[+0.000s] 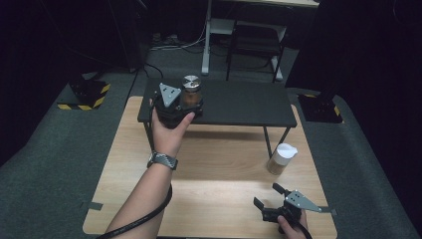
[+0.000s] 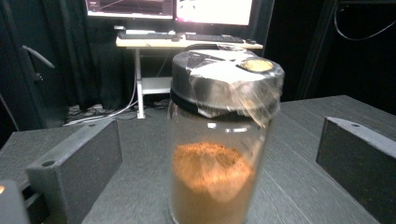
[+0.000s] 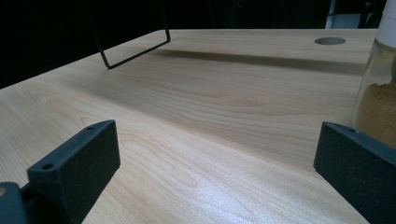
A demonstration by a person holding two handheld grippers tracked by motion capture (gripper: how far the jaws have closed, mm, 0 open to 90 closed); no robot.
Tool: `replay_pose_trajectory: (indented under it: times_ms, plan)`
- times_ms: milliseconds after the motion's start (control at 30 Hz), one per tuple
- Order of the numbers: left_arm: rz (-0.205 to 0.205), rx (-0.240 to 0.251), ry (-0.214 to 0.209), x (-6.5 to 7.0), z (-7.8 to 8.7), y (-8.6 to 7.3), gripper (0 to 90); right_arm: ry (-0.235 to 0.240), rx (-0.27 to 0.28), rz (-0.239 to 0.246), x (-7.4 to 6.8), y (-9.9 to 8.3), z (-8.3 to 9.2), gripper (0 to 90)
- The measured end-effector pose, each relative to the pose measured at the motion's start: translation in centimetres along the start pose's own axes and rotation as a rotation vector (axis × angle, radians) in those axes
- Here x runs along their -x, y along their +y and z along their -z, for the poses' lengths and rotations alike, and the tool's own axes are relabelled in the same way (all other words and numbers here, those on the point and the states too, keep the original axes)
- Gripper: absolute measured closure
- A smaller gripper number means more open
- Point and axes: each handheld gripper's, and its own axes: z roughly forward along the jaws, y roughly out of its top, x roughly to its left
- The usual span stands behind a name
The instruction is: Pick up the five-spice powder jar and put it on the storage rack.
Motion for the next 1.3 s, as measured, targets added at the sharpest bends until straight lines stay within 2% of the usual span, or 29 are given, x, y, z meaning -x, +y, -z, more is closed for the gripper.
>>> replay_pose_trajectory:
  times_ms: [367, 833, 933, 1033, 1100, 1200, 1300]
  plan:
    - [-0.006, 0.033, -0.063, -1.6, 4.2, -2.8, 0.4, -0.001, -0.003, 0.005, -0.1, 0.0, 0.0, 0.4]
    - [0.036, 0.064, -0.083, -3.2, 7.6, -6.7, 0.4, -0.003, -0.007, 0.009, -0.2, 0.1, 0.0, 0.4]
    - [0.062, 0.069, -0.098, -3.6, 8.3, -7.8, 0.4, -0.002, -0.005, 0.009, -0.2, 0.1, 0.0, 0.4]
    - [0.058, 0.074, -0.121, -4.0, 9.4, -9.6, 0.4, -0.003, -0.006, 0.009, -0.2, 0.1, 0.0, 0.4]
    - [0.057, 0.071, -0.124, -4.0, 9.6, -9.9, 0.4, -0.003, -0.006, 0.01, -0.2, 0.1, 0.0, 0.4]
    - [0.061, 0.063, -0.132, -4.2, 10.4, -11.3, 0.4, -0.003, -0.007, 0.012, -0.3, 0.1, 0.0, 0.4]
    - [0.067, 0.057, -0.136, -4.2, 10.8, -12.0, 0.4, -0.003, -0.008, 0.014, -0.3, 0.1, 0.0, 0.4]
